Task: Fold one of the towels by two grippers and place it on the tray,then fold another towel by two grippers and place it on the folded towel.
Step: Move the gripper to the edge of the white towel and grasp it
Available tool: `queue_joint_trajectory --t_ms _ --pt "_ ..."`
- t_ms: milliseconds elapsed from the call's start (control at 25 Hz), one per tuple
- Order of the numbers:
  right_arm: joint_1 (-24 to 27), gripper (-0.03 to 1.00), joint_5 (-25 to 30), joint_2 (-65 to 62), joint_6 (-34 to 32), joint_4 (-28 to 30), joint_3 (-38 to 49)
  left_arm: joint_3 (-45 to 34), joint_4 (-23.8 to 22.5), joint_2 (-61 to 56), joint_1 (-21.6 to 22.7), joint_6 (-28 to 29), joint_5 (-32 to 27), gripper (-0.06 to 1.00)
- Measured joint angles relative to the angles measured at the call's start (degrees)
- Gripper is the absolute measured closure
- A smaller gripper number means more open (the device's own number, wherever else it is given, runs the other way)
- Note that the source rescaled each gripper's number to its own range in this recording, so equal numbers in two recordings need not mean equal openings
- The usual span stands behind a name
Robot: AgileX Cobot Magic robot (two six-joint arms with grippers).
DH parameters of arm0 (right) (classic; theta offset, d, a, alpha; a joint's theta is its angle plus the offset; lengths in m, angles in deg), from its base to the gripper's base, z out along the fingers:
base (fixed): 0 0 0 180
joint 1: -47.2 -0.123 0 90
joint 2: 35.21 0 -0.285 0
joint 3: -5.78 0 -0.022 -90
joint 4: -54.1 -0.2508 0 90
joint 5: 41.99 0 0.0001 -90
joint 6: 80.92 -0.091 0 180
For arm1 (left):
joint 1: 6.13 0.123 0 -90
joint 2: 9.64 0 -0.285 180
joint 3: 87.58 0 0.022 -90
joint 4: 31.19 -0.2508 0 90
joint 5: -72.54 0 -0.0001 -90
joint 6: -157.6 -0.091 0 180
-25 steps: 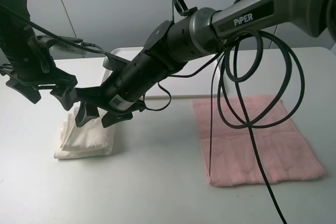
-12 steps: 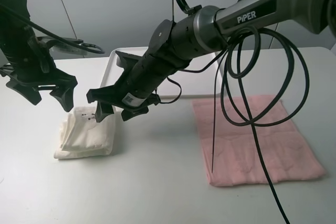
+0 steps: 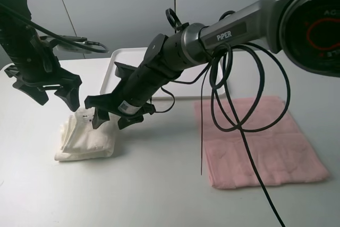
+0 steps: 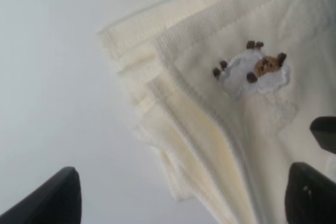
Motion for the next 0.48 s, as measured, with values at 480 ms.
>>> queue_joint_trajectory --t_ms 480 --pt "-0.4 0.32 0.8 2.3 -0.5 -1.3 -0.9 0.0 1.2 0.0 0.0 -0.6 0.6 -0.05"
